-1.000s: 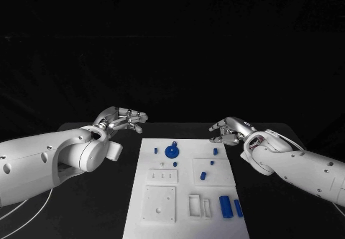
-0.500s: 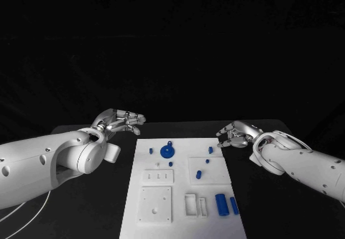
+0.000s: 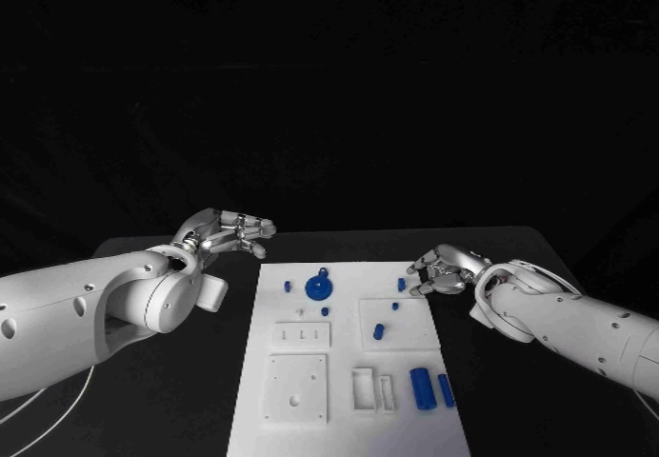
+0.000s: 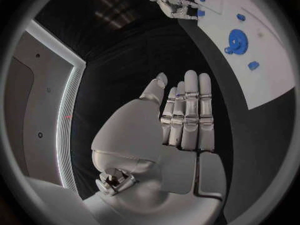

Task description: Assemble the parts on the task board

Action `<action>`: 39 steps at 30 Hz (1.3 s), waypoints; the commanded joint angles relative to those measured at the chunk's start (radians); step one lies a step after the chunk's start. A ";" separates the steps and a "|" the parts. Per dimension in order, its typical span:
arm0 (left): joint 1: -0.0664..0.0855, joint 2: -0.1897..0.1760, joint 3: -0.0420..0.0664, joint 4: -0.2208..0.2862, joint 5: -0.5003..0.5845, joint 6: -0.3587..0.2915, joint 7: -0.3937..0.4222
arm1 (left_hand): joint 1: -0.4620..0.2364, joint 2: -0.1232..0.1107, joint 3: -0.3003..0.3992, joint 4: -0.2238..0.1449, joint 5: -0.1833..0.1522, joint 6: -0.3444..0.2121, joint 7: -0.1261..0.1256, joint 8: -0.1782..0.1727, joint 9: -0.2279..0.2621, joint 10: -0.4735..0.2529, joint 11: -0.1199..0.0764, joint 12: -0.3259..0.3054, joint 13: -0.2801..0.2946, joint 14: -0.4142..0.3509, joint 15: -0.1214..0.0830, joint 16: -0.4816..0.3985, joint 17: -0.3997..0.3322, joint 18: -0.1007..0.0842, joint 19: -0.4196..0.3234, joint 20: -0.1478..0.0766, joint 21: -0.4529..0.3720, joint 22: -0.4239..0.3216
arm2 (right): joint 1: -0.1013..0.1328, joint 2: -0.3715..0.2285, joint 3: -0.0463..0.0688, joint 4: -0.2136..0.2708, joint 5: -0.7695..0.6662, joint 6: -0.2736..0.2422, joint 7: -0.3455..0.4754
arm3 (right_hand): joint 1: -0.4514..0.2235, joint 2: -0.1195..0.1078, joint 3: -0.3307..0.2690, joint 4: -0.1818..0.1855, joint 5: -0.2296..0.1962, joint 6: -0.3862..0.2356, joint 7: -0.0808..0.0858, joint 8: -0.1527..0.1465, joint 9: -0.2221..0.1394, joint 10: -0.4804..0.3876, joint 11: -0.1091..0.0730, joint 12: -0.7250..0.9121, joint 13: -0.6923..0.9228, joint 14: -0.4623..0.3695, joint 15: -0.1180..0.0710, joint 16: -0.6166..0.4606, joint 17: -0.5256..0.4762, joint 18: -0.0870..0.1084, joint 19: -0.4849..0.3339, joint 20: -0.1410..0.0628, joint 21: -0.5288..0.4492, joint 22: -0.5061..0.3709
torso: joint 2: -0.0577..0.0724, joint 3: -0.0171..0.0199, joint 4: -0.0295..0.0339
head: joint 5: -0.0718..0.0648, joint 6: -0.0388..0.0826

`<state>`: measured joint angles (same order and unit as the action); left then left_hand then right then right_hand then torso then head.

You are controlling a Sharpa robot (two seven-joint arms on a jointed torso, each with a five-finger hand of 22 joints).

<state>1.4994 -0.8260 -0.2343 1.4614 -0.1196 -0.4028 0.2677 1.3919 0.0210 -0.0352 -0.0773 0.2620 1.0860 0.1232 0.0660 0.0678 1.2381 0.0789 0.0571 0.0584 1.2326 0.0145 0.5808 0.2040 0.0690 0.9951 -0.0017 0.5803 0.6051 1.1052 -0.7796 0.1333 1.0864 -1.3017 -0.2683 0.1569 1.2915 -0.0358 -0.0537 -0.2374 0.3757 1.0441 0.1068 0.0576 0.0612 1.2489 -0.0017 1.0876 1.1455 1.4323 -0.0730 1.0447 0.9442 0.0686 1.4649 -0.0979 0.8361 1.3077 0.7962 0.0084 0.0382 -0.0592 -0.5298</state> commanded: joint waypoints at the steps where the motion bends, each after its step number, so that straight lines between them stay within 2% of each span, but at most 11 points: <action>1: 0.000 0.001 0.001 0.002 -0.004 0.019 0.013 | -0.005 -0.004 -0.001 -0.010 0.002 0.000 -0.003 -0.003 0.000 -0.010 0.000 0.002 0.001 -0.006 0.001 -0.009 -0.003 -0.005 -0.008 -0.001 -0.007 0.001 | -0.006 0.008 0.001 -0.003 -0.019 0.018 0.017 | 0.001 0.007 0.001 -0.002 0.006 -0.003 0.002 0.004 0.001 -0.004 0.005 0.002 0.002 -0.001 0.003 0.001 0.002 0.016 0.044 0.007 -0.001 0.103 | 0.000 -0.0009 0.0005 | 0.003 -0.002; 10: 0.000 -0.002 0.001 0.005 -0.005 0.020 0.012 | -0.006 -0.002 -0.001 -0.011 0.002 0.000 -0.003 -0.003 0.000 -0.011 0.000 0.002 0.001 -0.006 0.002 -0.012 -0.005 -0.005 -0.008 0.000 -0.010 0.001 | -0.015 0.029 0.001 -0.010 -0.041 0.011 0.013 | -0.014 0.013 0.019 -0.015 0.001 0.006 0.001 0.004 0.001 -0.002 0.004 0.006 0.003 0.002 0.003 0.004 0.006 0.017 0.046 0.008 0.003 0.103 | -0.001 -0.0018 -0.0008 | 0.008 -0.007; 18: 0.000 -0.003 0.001 0.006 -0.006 0.020 0.012 | -0.006 -0.002 -0.001 -0.011 0.002 0.000 -0.003 -0.003 0.000 -0.011 0.000 0.002 0.001 -0.006 0.002 -0.012 -0.005 -0.005 -0.008 0.000 -0.010 0.001 | -0.017 0.044 0.001 -0.018 -0.043 0.004 0.009 | -0.029 0.034 0.046 -0.019 -0.019 0.010 0.001 0.004 0.001 -0.002 0.004 0.007 0.004 0.002 0.003 0.005 0.007 0.017 0.046 0.007 0.004 0.104 | -0.001 -0.0011 -0.0015 | 0.009 -0.007; 24: 0.000 -0.004 0.001 0.005 -0.006 0.020 0.010 | -0.010 0.000 -0.002 -0.014 0.002 0.000 -0.003 -0.003 0.000 -0.010 0.000 0.002 0.001 -0.004 0.002 -0.015 -0.006 -0.005 -0.007 0.000 -0.014 0.001 | -0.018 0.048 0.001 -0.021 -0.042 0.004 0.007 | -0.047 0.043 0.101 -0.028 -0.046 0.017 0.001 0.004 0.001 -0.003 0.003 0.007 0.004 0.002 0.002 0.005 0.008 0.017 0.046 0.007 0.005 0.104 | -0.002 -0.0004 -0.0029 | 0.010 -0.006; 26: 0.000 -0.004 0.001 0.005 -0.006 0.020 0.010 | -0.010 0.000 -0.002 -0.014 0.002 0.000 -0.003 -0.003 0.000 -0.010 0.000 0.002 0.001 -0.004 0.002 -0.015 -0.006 -0.005 -0.007 0.000 -0.014 0.001 | -0.018 0.049 0.001 -0.022 -0.042 0.005 0.007 | -0.046 0.049 0.124 -0.032 -0.072 0.024 -0.001 0.004 0.001 -0.002 0.002 0.009 0.006 0.003 0.001 0.006 0.009 0.016 0.046 0.007 0.005 0.104 | -0.002 -0.0003 -0.0036 | 0.010 -0.006; 34: 0.000 -0.004 0.001 0.006 -0.006 0.021 0.009 | -0.011 0.001 -0.002 -0.015 0.002 0.000 -0.003 -0.003 0.000 -0.011 0.000 0.002 0.001 -0.003 0.002 -0.015 -0.006 -0.006 -0.007 0.000 -0.015 0.001 | -0.018 0.051 0.001 -0.020 -0.041 0.007 0.008 | -0.064 0.050 0.211 -0.033 -0.112 0.052 -0.009 0.004 0.001 -0.003 -0.003 0.011 0.008 0.003 -0.002 0.006 0.010 0.014 0.045 0.003 0.006 0.104 | -0.002 0.0003 -0.0031 | 0.009 -0.006; 36: 0.000 -0.004 0.001 0.006 -0.006 0.021 0.009 | -0.011 0.001 -0.002 -0.015 0.002 0.000 -0.003 -0.003 0.000 -0.011 0.000 0.002 0.001 -0.003 0.002 -0.015 -0.006 -0.006 -0.007 0.000 -0.015 0.001 | -0.018 0.051 0.001 -0.020 -0.039 0.006 0.010 | -0.063 0.058 0.237 -0.032 -0.142 0.063 -0.012 0.004 0.001 -0.002 -0.006 0.012 0.010 0.003 -0.004 0.006 0.011 0.013 0.045 0.002 0.007 0.104 | -0.002 0.0002 -0.0030 | 0.008 -0.007; 39: 0.000 -0.005 0.001 0.006 -0.006 0.021 0.008 | -0.011 0.001 -0.002 -0.015 0.002 0.000 -0.003 -0.003 0.000 -0.011 0.000 0.002 0.001 -0.003 0.002 -0.015 -0.006 -0.006 -0.007 0.000 -0.015 0.001 | -0.018 0.052 0.001 -0.019 -0.032 0.002 0.010 | -0.073 0.050 0.274 -0.023 -0.155 0.071 -0.015 0.004 0.001 0.000 -0.007 0.014 0.012 0.004 -0.005 0.007 0.013 0.011 0.046 0.000 0.010 0.104 | -0.002 -0.0002 -0.0030 | 0.007 -0.007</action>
<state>1.4988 -0.8310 -0.2342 1.4643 -0.1217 -0.3959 0.2673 1.3919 0.0210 -0.0394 -0.0867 0.2620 1.0860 0.1232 0.0660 0.0678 1.2309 0.0787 0.0571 0.0584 1.2326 0.0145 0.5690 0.1988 0.0691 0.9951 -0.0017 0.5701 0.6054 1.0882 -0.7292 0.1339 1.0658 -1.3323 -0.2688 0.1592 1.2248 0.0164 0.2150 -0.2624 0.2240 1.1085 0.0902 0.0573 0.0609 1.2488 -0.0019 1.0954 1.1567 1.4323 -0.0731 1.0476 0.9569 0.0680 1.4650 -0.0980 0.8422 1.3075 0.7943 0.0082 0.0348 -0.0510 -0.5362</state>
